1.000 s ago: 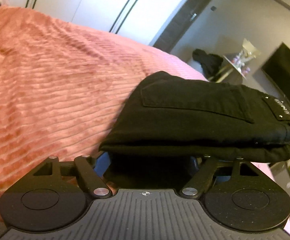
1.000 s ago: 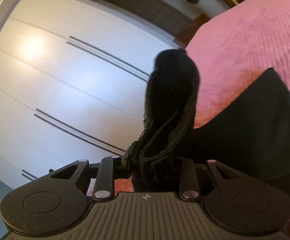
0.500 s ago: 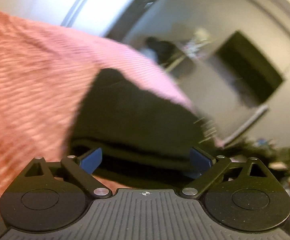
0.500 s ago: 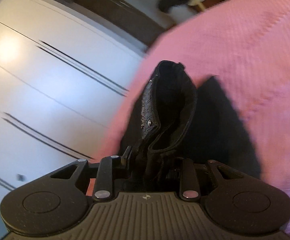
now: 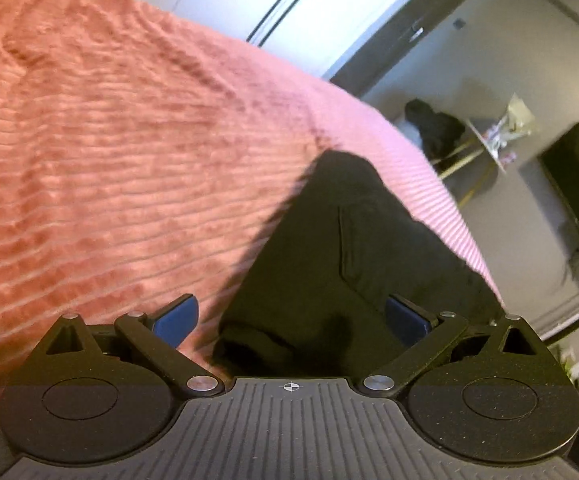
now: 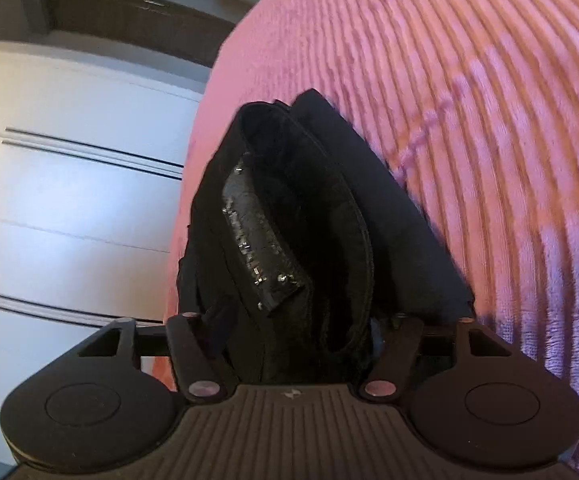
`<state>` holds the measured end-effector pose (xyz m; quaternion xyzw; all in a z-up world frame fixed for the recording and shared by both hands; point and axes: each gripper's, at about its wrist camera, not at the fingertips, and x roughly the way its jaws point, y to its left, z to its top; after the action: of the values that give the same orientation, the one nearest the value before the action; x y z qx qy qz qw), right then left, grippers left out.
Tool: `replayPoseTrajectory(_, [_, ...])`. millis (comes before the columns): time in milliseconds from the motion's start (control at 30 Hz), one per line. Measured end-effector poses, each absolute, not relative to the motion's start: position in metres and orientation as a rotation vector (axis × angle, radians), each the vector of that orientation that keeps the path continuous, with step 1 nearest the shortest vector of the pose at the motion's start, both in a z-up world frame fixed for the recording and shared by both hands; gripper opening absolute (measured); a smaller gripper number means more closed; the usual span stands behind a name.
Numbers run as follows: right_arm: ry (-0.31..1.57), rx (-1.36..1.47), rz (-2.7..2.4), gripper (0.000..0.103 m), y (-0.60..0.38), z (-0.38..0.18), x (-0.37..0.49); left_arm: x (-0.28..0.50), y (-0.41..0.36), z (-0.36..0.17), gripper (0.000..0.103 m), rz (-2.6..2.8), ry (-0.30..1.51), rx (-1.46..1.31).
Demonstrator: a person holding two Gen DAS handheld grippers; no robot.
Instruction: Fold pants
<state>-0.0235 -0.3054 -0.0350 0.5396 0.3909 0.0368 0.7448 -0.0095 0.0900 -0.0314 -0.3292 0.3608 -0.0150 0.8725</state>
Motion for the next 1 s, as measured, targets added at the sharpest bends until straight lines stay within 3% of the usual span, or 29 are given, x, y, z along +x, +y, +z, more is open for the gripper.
replayPoseTrajectory(33, [0.852, 1.158, 0.077, 0.032, -0.304, -0.031, -0.026, -0.009, 0.089, -0.032, 0.102, -0.035, 0.761, -0.675])
replayPoseTrajectory(100, [0.823, 1.060, 0.083, 0.026, -0.296, -0.016, -0.026, -0.012, 0.087, -0.030, 0.102, -0.044, 0.744, -0.653])
replayPoseTrajectory(300, [0.747, 0.862, 0.057, 0.023, -0.292, 0.012, -0.031, -0.021, 0.081, -0.016, 0.102, -0.032, 0.666, -0.581])
replayPoseTrajectory(367, [0.852, 0.714, -0.001, 0.032, -0.289, 0.007, -0.023, -0.016, 0.079, -0.018, 0.102, -0.005, 0.695, -0.559])
replayPoseTrajectory(400, [0.930, 0.687, -0.033, 0.043, -0.290, 0.002, -0.019, -0.012, 0.078, -0.021, 0.102, 0.006, 0.719, -0.548])
replayPoseTrajectory(433, [0.948, 0.686, -0.044, 0.043, -0.294, 0.003, -0.020, -0.009, 0.077, -0.024, 0.102, 0.021, 0.736, -0.540])
replayPoseTrajectory(533, [0.853, 0.635, -0.126, 0.052, -0.303, 0.026, -0.030, -0.009, 0.078, -0.023, 0.102, 0.057, 0.723, -0.535])
replayPoseTrajectory(600, [0.787, 0.570, -0.143, 0.052, -0.301, 0.043, -0.028, -0.009, 0.074, -0.016, 0.102, 0.069, 0.688, -0.498])
replayPoseTrajectory(767, [0.706, 0.372, 0.007, 0.046, -0.250, 0.072, 0.003, 0.016, 0.042, 0.014, 0.102, 0.004, 0.600, -0.349])
replayPoseTrajectory(900, [0.705, 0.232, 0.069, 0.033, -0.206, 0.064, 0.049, 0.059, 0.015, 0.026, 0.102, -0.085, 0.631, -0.313])
replayPoseTrajectory(1000, [0.703, 0.119, 0.022, 0.032, -0.185, 0.055, 0.070, 0.091, -0.006, 0.019, 0.102, -0.116, 0.665, -0.243])
